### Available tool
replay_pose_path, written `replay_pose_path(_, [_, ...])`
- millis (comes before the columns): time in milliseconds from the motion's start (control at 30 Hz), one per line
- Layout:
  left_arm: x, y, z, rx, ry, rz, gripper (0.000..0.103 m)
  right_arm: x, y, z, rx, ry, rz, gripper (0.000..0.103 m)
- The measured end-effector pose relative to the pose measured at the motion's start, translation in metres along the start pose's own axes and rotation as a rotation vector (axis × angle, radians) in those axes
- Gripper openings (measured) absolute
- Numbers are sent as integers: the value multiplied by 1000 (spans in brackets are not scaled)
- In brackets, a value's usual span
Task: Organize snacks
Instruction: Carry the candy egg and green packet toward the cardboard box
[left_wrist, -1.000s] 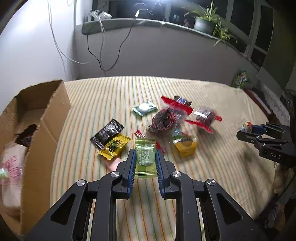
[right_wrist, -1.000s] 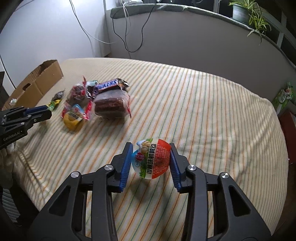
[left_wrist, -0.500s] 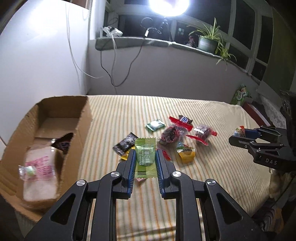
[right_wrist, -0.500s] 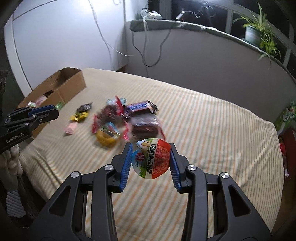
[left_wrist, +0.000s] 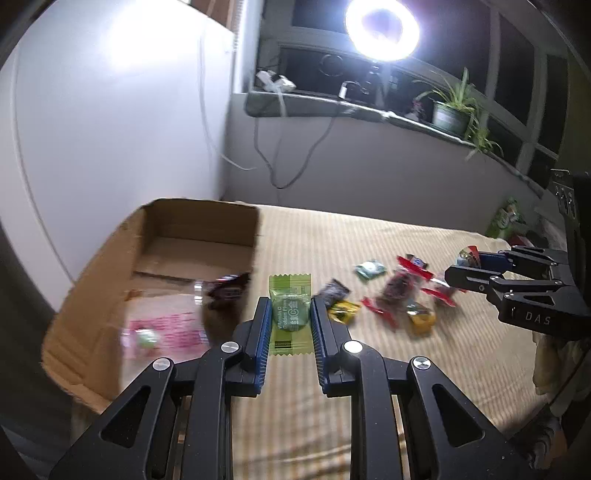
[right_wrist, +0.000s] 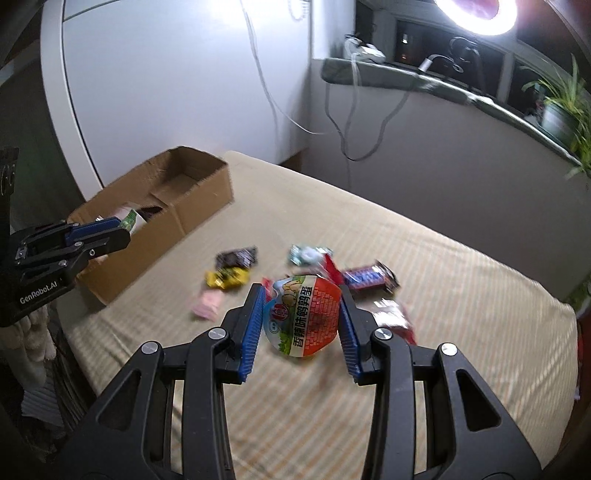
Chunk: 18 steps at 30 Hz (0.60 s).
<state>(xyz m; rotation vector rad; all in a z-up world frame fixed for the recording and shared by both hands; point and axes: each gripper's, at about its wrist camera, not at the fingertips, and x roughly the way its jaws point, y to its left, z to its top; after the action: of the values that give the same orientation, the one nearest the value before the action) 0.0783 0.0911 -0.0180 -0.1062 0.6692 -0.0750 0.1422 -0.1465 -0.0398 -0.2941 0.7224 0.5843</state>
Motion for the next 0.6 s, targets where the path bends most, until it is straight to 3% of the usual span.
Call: replay_pose_path(600, [3,59,10,-62,-24,88,20,60,81,77,-120,-21,134,40])
